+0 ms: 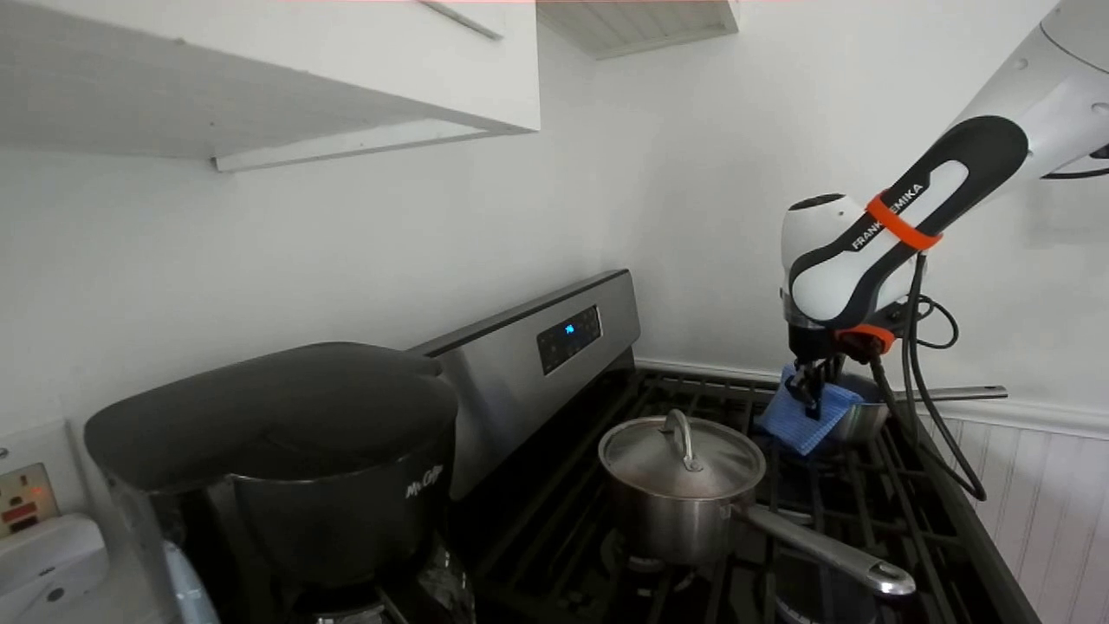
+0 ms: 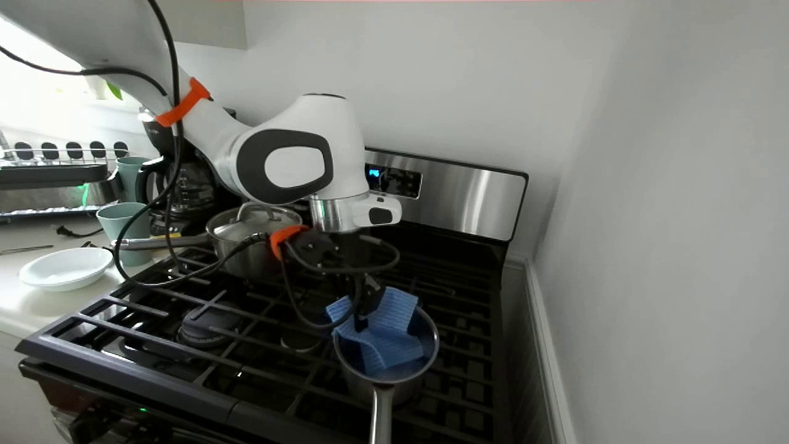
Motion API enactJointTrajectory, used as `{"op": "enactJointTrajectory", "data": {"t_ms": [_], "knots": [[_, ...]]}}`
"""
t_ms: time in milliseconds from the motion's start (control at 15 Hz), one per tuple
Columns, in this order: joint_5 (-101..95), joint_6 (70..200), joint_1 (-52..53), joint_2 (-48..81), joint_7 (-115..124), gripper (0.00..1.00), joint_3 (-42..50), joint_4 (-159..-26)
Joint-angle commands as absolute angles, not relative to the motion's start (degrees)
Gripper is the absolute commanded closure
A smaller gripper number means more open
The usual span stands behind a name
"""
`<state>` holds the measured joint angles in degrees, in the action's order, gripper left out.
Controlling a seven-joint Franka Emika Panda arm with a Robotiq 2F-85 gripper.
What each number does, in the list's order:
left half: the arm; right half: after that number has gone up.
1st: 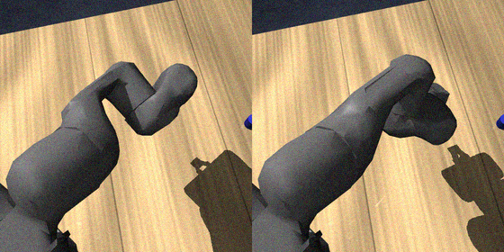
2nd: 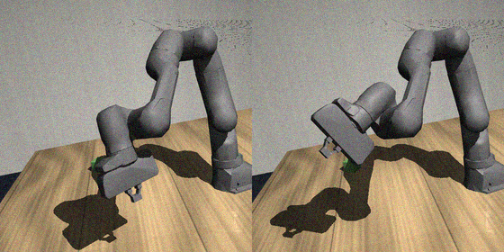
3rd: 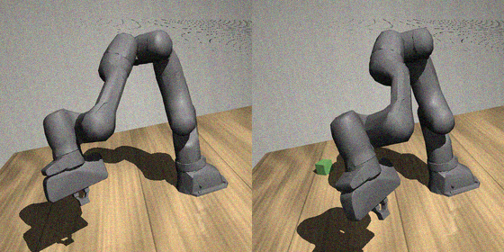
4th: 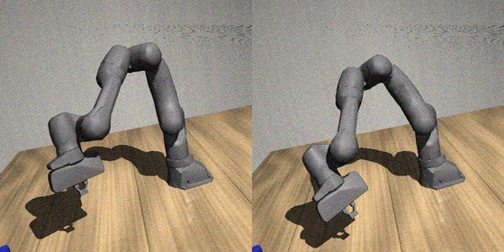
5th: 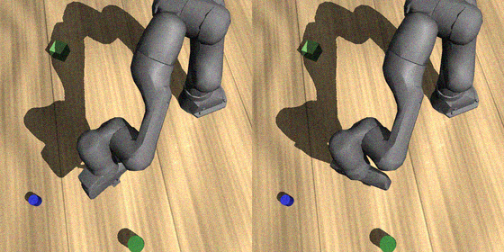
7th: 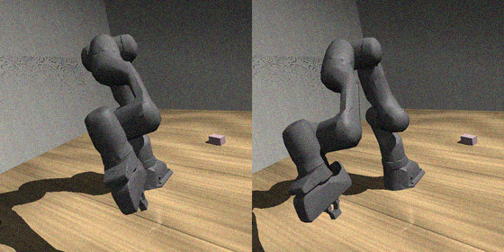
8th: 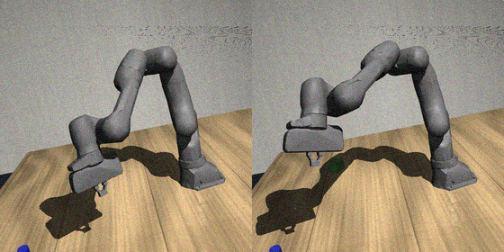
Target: Use the blue paper towel to move the right pot backwards
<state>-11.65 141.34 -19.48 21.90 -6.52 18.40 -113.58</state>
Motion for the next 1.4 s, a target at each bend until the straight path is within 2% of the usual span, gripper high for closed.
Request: {"op": "enactJointTrajectory", "data": {"t_ms": [0,667,1200,1267,1333], "knots": [[-10.3,141.9,-20.2,23.0,-6.3,1.00,18.0,-112.1],[-11.3,140.9,-19.3,19.4,-7.3,0.98,17.9,-110.9],[-8.4,139.9,-17.4,19.7,-6.9,0.98,13.6,-104.4],[-9.4,141.2,-18.0,19.7,-6.9,0.92,14.6,-107.0],[-9.2,141.1,-17.5,19.7,-6.8,0.92,14.1,-106.4]]}}
